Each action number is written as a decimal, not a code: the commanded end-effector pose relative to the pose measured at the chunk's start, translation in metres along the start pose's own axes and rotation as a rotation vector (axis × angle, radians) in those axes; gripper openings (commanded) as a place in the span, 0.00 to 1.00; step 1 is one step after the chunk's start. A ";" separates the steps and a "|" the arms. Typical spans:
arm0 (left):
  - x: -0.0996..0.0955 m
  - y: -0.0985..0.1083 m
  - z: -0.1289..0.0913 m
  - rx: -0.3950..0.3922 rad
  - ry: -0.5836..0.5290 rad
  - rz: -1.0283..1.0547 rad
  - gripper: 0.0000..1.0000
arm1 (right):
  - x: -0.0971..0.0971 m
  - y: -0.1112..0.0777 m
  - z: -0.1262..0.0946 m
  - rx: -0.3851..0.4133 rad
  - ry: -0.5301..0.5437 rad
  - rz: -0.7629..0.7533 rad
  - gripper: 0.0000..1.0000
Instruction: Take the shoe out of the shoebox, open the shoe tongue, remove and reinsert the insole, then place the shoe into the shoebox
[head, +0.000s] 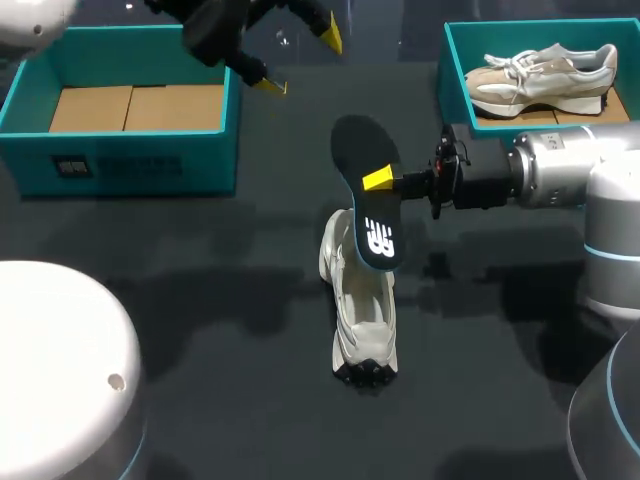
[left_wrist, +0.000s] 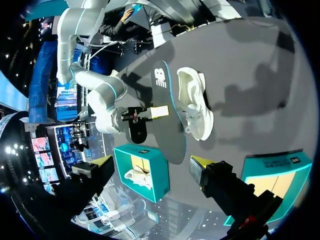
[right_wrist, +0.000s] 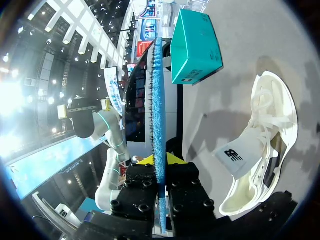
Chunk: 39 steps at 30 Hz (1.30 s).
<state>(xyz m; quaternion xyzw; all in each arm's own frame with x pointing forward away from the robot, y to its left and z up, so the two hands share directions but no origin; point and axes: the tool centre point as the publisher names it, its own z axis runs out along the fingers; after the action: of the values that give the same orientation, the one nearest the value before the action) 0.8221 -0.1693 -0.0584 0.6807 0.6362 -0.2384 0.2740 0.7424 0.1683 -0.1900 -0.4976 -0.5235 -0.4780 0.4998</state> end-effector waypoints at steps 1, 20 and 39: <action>-0.018 0.032 0.014 0.155 0.414 -0.036 1.00 | 0.000 -0.001 0.001 -0.001 -0.002 0.000 0.00; -0.009 0.026 0.040 0.202 0.832 -0.057 1.00 | 0.000 -0.001 0.001 -0.001 -0.002 0.000 0.00; -0.023 0.007 0.069 0.180 0.870 -0.061 1.00 | 0.000 -0.001 0.001 -0.001 -0.002 0.000 0.00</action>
<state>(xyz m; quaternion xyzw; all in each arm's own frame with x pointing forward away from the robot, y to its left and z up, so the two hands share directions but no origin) 0.8295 -0.2305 -0.0946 0.7203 0.6900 -0.0107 -0.0704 0.7425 0.1688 -0.1906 -0.4971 -0.5237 -0.4785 0.4997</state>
